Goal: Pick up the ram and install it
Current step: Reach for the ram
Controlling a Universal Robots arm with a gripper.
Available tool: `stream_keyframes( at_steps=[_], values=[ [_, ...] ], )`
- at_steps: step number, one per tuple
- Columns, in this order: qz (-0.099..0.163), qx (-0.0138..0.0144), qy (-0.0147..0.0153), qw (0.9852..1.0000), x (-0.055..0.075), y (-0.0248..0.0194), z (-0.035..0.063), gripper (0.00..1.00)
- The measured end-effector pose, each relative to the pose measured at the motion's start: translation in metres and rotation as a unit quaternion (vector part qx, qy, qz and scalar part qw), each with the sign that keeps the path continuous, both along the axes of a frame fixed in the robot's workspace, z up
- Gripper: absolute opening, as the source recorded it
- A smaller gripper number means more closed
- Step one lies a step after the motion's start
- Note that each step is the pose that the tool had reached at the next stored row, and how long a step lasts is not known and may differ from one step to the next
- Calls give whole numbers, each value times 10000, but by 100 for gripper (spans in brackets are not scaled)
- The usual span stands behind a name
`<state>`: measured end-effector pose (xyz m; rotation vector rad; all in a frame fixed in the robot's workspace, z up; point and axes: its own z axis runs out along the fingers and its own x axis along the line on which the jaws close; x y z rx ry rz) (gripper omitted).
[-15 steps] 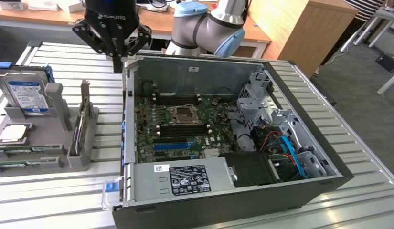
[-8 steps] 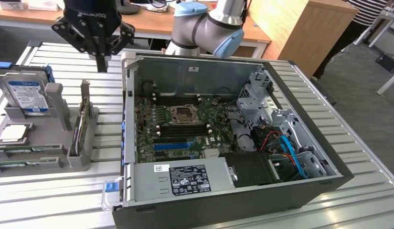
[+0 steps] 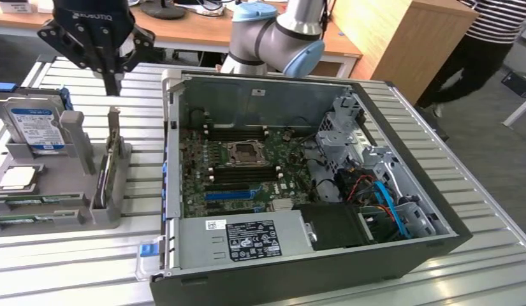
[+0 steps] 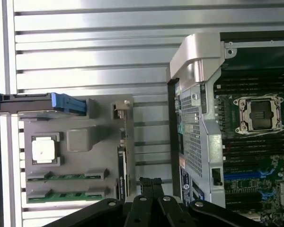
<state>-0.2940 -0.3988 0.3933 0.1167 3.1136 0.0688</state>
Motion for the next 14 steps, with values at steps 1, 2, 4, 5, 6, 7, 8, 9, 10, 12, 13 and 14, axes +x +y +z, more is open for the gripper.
stream_keyframes(
  at_steps=[1,2,4,5,6,7,8,9,10,12,13,14],
  values=[
    [0,0,1,10000,-37,0,0,11],
    [-1,0,0,10000,-73,0,0,11],
    [-1,0,0,10000,-142,0,0,11],
    [-1,0,0,10000,-175,0,0,11],
    [0,0,0,10000,-211,0,0,11],
    [0,0,0,10000,-244,0,0,11],
    [0,0,0,10000,-277,0,0,11],
    [-1,0,0,10000,-310,0,0,11],
    [-1,0,0,10000,-344,0,0,11],
    [-1,0,1,10000,-413,0,0,11],
    [-1,0,0,10000,-447,0,0,11],
    [0,0,0,10000,-481,0,0,11]
  ],
)
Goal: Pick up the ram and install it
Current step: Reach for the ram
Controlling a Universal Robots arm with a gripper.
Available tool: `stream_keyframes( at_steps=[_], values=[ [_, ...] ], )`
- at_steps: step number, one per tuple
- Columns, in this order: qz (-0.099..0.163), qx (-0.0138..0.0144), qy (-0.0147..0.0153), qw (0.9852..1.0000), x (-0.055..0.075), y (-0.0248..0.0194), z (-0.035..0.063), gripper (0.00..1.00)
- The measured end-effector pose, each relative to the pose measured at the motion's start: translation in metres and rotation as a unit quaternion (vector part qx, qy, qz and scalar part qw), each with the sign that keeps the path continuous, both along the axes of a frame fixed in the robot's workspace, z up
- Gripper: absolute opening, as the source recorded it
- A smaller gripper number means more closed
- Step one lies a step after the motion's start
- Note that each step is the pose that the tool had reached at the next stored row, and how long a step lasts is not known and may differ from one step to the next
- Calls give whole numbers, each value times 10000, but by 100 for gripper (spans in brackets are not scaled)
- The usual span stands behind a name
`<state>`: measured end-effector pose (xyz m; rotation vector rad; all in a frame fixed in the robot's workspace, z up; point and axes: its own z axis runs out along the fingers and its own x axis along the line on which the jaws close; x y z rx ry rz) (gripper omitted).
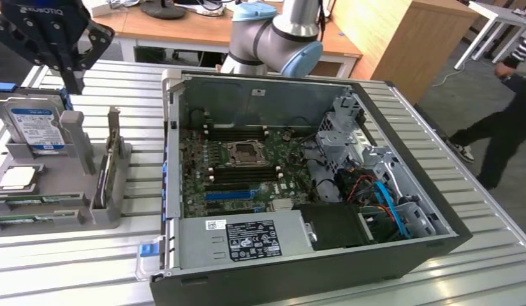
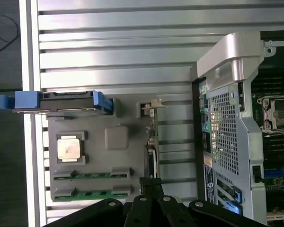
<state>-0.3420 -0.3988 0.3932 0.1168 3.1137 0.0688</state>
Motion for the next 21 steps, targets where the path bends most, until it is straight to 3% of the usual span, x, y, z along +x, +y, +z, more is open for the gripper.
stream_keyframes(
  at_steps=[12,21],
  values=[
    [0,0,0,10000,-402,0,-1,11],
    [0,0,0,10000,-608,0,-3,11]
  ],
)
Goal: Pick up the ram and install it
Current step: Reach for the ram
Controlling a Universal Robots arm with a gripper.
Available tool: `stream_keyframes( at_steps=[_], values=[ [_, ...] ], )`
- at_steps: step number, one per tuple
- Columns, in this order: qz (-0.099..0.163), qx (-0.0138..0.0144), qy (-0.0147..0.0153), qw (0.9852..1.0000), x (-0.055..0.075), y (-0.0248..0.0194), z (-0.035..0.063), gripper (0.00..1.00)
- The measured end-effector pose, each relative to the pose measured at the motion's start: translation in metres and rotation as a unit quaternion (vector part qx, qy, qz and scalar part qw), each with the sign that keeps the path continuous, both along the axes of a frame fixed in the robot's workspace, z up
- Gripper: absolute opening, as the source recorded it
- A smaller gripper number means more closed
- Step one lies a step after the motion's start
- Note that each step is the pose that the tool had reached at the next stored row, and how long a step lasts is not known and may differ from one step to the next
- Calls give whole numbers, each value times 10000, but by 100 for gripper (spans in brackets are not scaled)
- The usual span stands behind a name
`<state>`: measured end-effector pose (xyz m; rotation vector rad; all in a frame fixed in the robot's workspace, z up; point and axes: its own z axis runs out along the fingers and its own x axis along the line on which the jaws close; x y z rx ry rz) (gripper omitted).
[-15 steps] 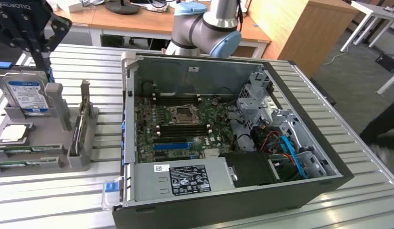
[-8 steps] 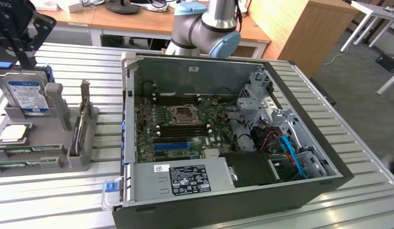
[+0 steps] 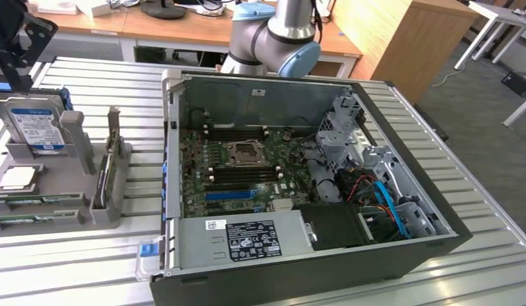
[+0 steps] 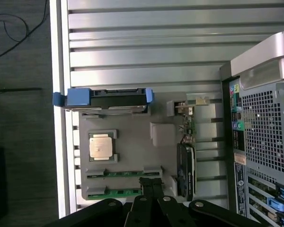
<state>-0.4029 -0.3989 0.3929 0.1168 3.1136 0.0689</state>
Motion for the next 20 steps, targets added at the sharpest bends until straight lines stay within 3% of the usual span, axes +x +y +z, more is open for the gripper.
stream_keyframes(
  at_steps=[11,20],
  values=[
    [0,0,0,10000,-212,0,-3,11],
    [0,0,0,10000,-223,0,-3,11]
  ],
)
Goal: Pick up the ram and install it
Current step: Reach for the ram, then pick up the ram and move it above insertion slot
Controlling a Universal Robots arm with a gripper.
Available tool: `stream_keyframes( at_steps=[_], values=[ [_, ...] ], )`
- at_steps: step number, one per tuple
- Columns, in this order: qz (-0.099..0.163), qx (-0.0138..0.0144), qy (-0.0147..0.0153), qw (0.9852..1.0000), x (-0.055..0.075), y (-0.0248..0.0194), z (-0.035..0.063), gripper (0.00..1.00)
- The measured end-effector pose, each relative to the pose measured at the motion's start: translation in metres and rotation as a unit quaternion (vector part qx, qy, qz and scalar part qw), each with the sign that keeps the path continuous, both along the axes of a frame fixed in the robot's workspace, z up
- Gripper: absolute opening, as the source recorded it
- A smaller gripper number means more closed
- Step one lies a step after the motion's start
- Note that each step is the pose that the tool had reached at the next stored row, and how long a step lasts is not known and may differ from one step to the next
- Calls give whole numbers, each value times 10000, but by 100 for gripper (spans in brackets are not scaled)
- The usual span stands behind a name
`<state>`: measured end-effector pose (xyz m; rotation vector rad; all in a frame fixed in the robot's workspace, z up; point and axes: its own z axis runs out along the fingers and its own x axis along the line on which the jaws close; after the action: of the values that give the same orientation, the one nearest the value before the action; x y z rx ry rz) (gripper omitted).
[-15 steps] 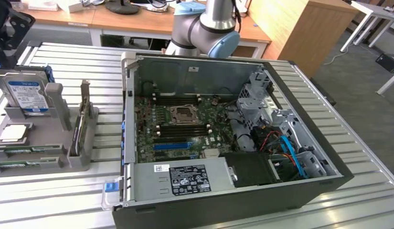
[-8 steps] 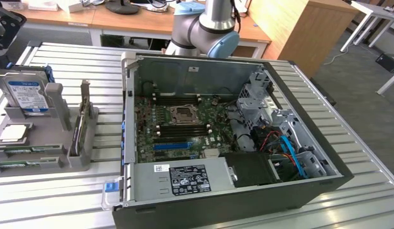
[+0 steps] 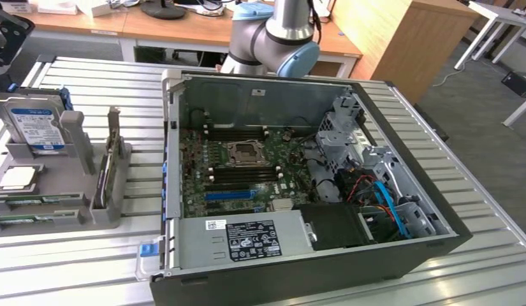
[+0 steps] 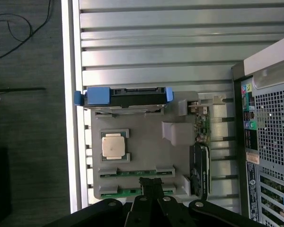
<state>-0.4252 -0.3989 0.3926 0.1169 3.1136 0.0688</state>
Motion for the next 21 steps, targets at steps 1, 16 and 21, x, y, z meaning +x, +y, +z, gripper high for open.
stream_keyframes(
  at_steps=[1,16,21],
  values=[
    [0,0,0,10000,-1,-4,0,11],
    [0,0,0,10000,-25,-199,0,11],
    [0,0,0,10000,-26,-200,0,11]
  ],
)
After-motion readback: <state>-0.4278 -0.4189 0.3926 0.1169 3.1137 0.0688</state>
